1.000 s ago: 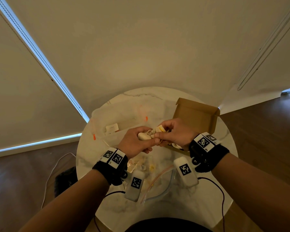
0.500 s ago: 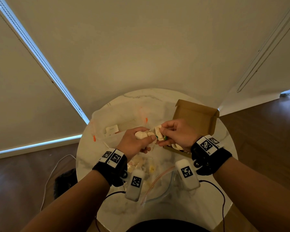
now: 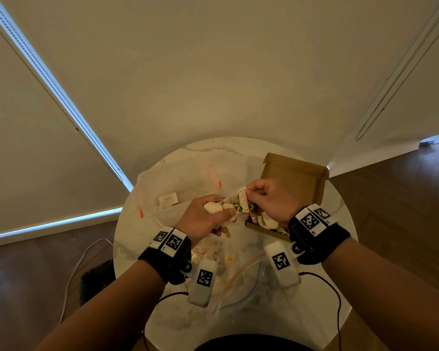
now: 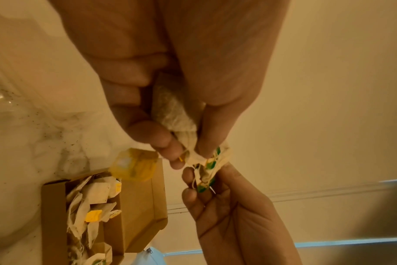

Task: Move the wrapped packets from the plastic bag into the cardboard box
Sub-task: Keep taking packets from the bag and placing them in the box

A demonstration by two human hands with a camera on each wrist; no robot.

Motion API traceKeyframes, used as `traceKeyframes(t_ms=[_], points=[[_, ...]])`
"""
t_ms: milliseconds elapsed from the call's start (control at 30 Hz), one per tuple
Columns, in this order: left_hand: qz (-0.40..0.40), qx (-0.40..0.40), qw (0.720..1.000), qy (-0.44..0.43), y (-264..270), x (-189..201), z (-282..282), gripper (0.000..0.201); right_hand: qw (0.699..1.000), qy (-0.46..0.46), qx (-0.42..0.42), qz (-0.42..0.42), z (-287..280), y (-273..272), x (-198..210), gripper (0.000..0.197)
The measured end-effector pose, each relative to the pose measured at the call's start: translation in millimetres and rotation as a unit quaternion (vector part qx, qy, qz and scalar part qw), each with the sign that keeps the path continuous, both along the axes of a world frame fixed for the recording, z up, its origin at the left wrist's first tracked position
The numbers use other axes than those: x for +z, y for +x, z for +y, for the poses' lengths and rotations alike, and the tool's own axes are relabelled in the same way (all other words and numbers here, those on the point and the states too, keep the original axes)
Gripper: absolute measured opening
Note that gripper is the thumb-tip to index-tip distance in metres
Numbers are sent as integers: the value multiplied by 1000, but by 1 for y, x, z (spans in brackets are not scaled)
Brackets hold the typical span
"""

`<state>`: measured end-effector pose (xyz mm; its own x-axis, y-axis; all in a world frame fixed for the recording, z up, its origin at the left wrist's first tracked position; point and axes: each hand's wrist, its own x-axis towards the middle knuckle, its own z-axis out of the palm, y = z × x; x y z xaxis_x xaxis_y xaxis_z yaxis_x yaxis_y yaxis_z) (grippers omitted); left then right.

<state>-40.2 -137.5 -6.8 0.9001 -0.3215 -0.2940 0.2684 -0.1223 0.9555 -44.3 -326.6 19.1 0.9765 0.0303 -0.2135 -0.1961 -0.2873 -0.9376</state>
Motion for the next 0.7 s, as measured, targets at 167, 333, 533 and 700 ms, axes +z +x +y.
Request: traceKeyframes(t_ms=[167,333,533,700], points=[[11,1,1000,5,-2,1,0,13,993,-99,-22,-58,-1,4,-1,15],[12,21,1000,-3,-1,1,-3,15,991,-113,-11,-66,3,2,3,15],[14,24,1000,-16,0,2,-6,15,988,-125,13,-92,6,3,3,15],[7,44,999,-8,0,1,-3,17,991,-116,-1,-72,2,2,4,14]])
